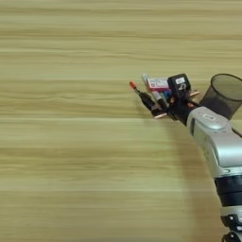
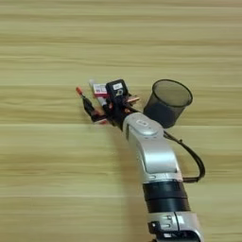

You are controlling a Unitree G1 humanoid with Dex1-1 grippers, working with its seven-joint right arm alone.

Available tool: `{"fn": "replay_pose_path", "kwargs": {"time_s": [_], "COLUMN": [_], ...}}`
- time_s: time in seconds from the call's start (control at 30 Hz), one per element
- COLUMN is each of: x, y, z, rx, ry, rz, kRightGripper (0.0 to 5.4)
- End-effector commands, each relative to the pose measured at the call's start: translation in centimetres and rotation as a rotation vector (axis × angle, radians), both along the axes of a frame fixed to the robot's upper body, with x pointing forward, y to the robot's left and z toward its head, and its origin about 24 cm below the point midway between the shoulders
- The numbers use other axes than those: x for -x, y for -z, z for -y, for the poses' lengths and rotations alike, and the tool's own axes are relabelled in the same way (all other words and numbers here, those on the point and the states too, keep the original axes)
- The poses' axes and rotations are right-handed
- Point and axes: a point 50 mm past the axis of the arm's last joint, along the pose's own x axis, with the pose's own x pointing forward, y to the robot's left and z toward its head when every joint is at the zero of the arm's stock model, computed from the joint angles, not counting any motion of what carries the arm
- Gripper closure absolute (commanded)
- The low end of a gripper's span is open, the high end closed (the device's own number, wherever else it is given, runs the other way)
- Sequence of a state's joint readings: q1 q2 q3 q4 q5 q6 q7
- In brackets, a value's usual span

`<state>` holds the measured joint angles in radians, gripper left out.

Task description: Move the objects on the table

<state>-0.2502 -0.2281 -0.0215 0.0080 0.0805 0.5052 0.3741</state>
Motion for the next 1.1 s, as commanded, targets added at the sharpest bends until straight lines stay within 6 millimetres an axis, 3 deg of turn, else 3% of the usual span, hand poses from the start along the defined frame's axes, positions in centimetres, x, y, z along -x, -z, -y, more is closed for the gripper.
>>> {"fn": "replay_pose_path", "kwargs": {"time_s": [0.03, 0.47, 1.1], "x": [-0.5, 0.3, 0.0], "y": [-2.6, -1.6, -1.1], "z": [-0.7, -1.2, -0.2], "rx": [0.038, 0.04, -0.011], "ry": [-0.053, -0.128, -0.146], "rz": [0.093, -0.042, -0.166], "kRightGripper": [0.04, 0.04, 0.04]}}
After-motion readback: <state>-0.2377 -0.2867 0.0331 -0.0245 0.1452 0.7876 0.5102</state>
